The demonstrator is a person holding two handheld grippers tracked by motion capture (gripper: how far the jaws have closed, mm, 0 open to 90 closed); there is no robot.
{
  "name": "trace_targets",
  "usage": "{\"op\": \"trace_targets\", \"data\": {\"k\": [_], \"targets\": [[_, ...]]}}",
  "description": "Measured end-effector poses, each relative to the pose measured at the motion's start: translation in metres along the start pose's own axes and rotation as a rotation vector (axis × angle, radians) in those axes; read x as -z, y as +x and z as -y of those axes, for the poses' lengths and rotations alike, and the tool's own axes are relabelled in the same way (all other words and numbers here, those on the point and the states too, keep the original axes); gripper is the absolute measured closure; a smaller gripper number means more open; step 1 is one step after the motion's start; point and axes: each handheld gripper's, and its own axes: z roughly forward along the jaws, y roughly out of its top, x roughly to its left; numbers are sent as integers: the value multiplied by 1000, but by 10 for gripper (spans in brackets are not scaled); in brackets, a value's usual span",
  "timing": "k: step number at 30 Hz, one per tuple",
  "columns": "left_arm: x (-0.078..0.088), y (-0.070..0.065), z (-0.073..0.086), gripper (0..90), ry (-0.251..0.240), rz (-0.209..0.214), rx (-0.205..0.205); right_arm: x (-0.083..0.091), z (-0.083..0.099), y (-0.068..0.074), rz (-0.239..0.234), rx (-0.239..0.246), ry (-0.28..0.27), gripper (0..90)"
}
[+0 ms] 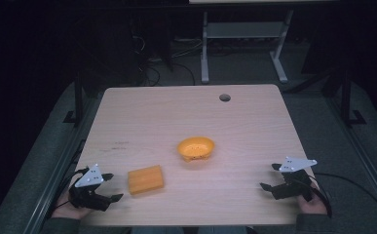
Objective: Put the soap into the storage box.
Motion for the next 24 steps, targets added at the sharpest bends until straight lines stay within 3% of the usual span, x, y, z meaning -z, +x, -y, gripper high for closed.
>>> {"op": "trace_targets", "data": {"k": [10,19,24], "targets": [[-7,-3,-5,207,27,17,-23,-1,-2,2,-8,15,5,137],[-10,-5,-10,205,20,39,-28,-3,-2,3,-17,25,11,137],[-9,-5,-11,205,13,32,-34,-3,-3,3,-18,24,11,137]]}}
